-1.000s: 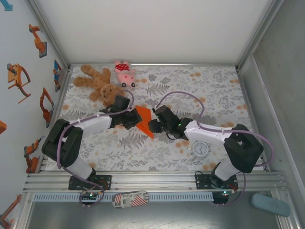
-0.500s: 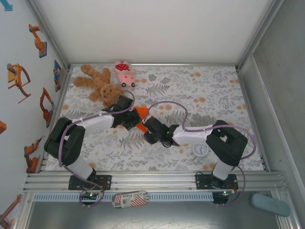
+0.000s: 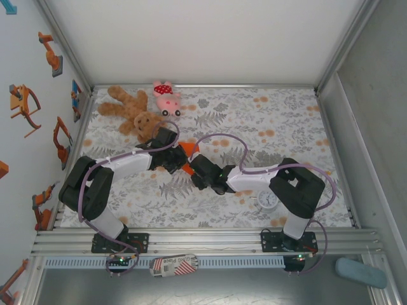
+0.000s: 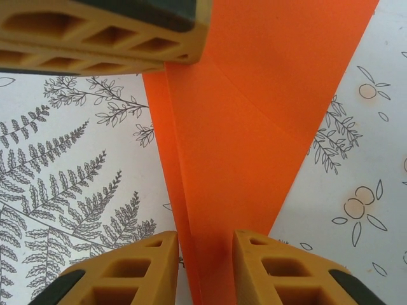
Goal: Fold a paper plane with a square sheet of paper (pick it up from the middle)
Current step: Fourth fold the wing at the center of the table.
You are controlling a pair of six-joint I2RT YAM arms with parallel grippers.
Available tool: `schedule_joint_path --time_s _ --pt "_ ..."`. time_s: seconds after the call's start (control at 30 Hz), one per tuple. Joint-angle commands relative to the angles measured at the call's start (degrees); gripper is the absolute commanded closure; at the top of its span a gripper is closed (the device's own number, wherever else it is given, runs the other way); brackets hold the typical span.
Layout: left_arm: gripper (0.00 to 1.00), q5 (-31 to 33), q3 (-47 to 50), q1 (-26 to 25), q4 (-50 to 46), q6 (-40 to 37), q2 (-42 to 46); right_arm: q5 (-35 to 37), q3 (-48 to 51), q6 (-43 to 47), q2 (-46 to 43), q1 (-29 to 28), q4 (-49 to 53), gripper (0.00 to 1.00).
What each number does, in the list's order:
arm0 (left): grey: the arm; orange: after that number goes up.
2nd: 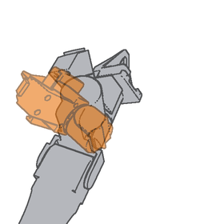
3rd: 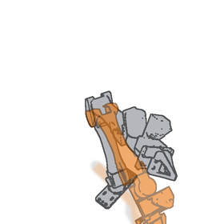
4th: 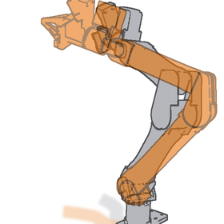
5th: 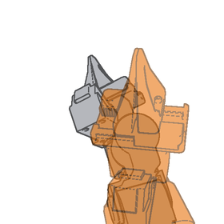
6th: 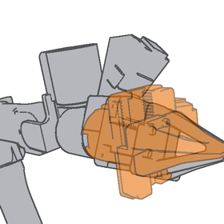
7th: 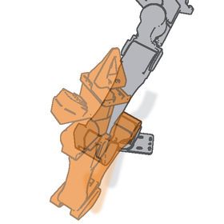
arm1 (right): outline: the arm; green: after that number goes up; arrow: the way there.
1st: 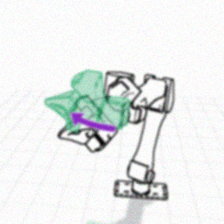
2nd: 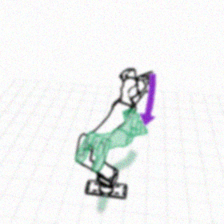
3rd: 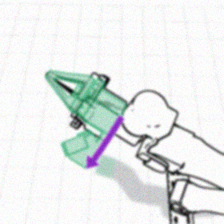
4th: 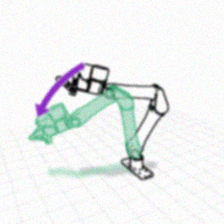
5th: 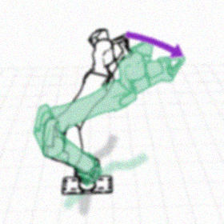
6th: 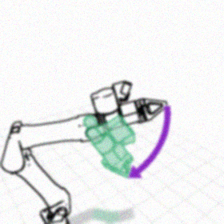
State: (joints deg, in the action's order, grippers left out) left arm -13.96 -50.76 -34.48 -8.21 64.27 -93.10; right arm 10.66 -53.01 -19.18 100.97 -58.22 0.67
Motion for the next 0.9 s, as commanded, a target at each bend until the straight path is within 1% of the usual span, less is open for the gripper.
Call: schedule_joint_path --time_s 0.0,0.1,0.2,0.33,0.5,0.63,0.7,0.87 --pt "0.97 -0.15 -0.88 -0.33 -1.59 0.80 0.02 3.03 -0.93 0.59 1.07 -0.05 -0.28 0.72" --pt "0.97 -0.25 -1.00 -0.28 -1.59 0.77 -0.06 3.24 -1.05 0.63 1.51 0.01 0.04 0.73" --pt "0.97 -0.29 -0.89 -0.28 -1.57 0.86 -0.07 3.32 -1.01 0.63 1.70 -0.03 0.19 0.76" --pt "0.96 -0.38 -1.17 -0.30 -1.80 0.77 0.01 3.84 -0.95 0.58 1.81 0.00 0.39 0.76" --pt "0.95 -0.46 -1.23 -0.25 -2.14 0.69 0.05 3.81 -0.69 0.72 1.80 0.01 0.39 0.82" --pt "0.92 -0.50 -1.44 -0.10 -2.45 0.59 0.37 3.45 -0.48 0.83 1.65 -0.05 0.23 0.86" --pt "0.88 -0.23 -1.68 0.24 -2.92 0.35 0.99 3.14 -0.19 0.87 1.75 0.01 0.11 0.87" --pt "0.69 1.32 -1.95 3.15 -5.61 -1.53 4.20 0.76 1.23 0.61 1.64 -0.03 -1.60 0.89"
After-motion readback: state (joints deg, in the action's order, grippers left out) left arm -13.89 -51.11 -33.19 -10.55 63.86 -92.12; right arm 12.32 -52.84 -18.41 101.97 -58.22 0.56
